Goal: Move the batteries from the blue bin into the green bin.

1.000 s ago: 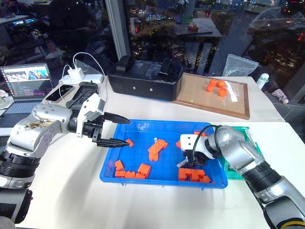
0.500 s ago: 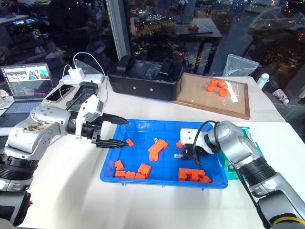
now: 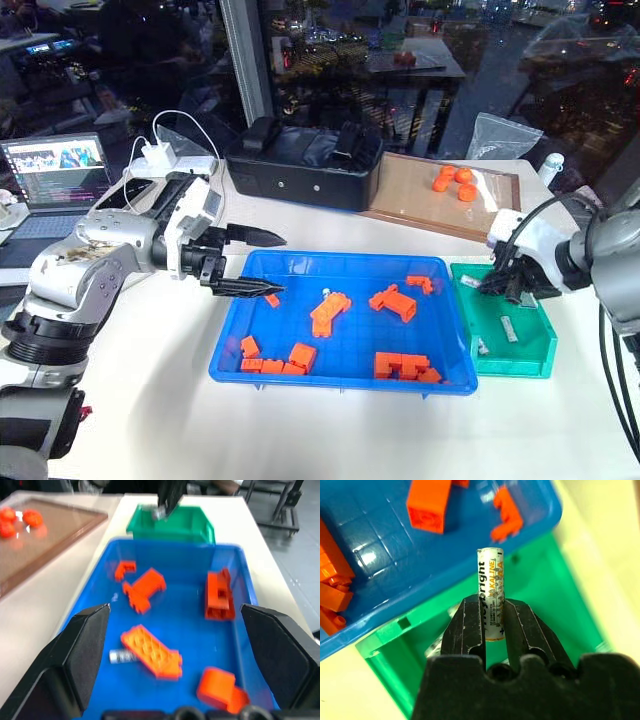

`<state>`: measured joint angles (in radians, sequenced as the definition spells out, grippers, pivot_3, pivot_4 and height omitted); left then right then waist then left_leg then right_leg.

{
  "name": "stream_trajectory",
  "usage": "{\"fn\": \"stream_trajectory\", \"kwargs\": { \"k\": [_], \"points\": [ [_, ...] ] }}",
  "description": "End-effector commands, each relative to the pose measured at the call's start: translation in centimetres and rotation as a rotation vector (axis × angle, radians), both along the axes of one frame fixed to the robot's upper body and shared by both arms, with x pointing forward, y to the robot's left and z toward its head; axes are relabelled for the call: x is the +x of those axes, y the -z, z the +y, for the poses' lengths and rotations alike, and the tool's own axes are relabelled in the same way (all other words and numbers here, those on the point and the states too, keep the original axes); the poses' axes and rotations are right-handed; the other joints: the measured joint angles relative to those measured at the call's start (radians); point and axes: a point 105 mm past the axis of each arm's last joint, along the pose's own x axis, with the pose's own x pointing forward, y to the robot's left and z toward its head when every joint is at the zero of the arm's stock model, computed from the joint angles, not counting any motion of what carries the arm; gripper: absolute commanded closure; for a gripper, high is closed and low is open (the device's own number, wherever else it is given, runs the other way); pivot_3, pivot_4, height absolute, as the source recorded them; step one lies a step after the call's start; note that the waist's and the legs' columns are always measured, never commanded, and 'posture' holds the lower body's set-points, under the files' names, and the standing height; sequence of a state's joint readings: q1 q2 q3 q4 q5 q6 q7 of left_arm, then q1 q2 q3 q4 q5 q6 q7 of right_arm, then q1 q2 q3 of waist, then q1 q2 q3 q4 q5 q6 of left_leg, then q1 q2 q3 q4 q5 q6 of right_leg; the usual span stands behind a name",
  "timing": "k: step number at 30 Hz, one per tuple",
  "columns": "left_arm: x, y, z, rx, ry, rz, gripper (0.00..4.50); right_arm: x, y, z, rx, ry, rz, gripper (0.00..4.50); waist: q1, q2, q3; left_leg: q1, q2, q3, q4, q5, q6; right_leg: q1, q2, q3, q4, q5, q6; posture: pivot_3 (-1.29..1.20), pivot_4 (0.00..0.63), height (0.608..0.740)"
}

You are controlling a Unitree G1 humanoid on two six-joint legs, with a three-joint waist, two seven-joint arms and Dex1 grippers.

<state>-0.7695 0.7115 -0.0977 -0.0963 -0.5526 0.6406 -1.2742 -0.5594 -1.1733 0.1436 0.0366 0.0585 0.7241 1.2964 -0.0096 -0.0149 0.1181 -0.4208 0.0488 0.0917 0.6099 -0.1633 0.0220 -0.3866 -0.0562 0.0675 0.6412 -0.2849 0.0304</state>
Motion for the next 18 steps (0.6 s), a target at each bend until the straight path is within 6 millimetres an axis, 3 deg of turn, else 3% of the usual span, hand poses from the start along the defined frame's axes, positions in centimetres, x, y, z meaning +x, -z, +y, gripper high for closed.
{"fn": "stream_trajectory", "kwargs": {
  "k": [1,2,5,9,11,14,18],
  "points": [
    [0.0,-1.7,0.1,-0.046,-0.002,-0.034,0.00,0.6,-0.5,-1.2,-0.042,0.043,-0.061,3.76,-0.004,0.001,0.000,0.000,0.000,0.000,0.000,0.000,0.000,0.000,0.000,0.001,0.000,0.000,0.000,0.00,0.150,0.740],
    [0.0,-1.9,0.1,-0.051,-0.002,-0.034,0.00,0.7,-0.4,-1.2,-0.040,0.048,-0.064,3.23,-0.004,0.001,0.000,0.001,0.000,0.000,0.000,0.000,0.000,0.000,0.000,0.001,0.000,0.000,0.000,0.00,0.150,0.740],
    [-0.1,-2.0,0.2,-0.051,-0.007,-0.032,0.00,1.1,-0.6,-1.2,-0.048,0.050,-0.089,2.27,-0.005,0.001,0.000,0.001,0.000,0.000,0.000,0.000,0.000,0.000,0.000,0.001,0.000,0.000,0.000,0.00,0.150,0.740],
    [-0.2,-1.6,0.9,-0.022,-0.033,-0.030,0.00,2.3,-3.0,-0.1,-0.077,0.008,-0.173,0.88,-0.007,0.002,0.000,0.001,0.000,0.000,0.000,0.000,0.000,0.000,0.000,0.001,0.000,0.000,0.000,0.00,0.150,0.740],
    [-0.2,-1.3,1.2,-0.006,-0.049,-0.029,0.00,3.2,-4.3,1.4,-0.073,-0.047,-0.240,0.23,-0.009,0.002,0.000,0.001,0.000,0.000,0.000,0.000,0.000,0.000,0.000,0.001,0.000,0.000,0.000,0.00,0.150,0.740],
    [-0.1,-0.8,1.8,0.032,-0.074,-0.029,0.00,3.7,-5.3,5.8,0.025,-0.189,-0.273,0.03,-0.011,0.002,0.000,0.002,0.000,0.000,-0.001,0.000,0.000,0.000,0.001,0.001,0.000,0.000,0.000,0.00,0.150,0.740],
    [-0.1,0.6,2.8,0.104,-0.106,-0.026,0.00,3.2,-3.5,11.6,0.136,-0.345,-0.212,0.03,-0.008,0.002,0.000,0.001,0.001,0.000,-0.001,0.000,0.000,0.000,0.002,0.001,0.000,0.000,0.000,0.00,0.150,0.740]
  ]
}}
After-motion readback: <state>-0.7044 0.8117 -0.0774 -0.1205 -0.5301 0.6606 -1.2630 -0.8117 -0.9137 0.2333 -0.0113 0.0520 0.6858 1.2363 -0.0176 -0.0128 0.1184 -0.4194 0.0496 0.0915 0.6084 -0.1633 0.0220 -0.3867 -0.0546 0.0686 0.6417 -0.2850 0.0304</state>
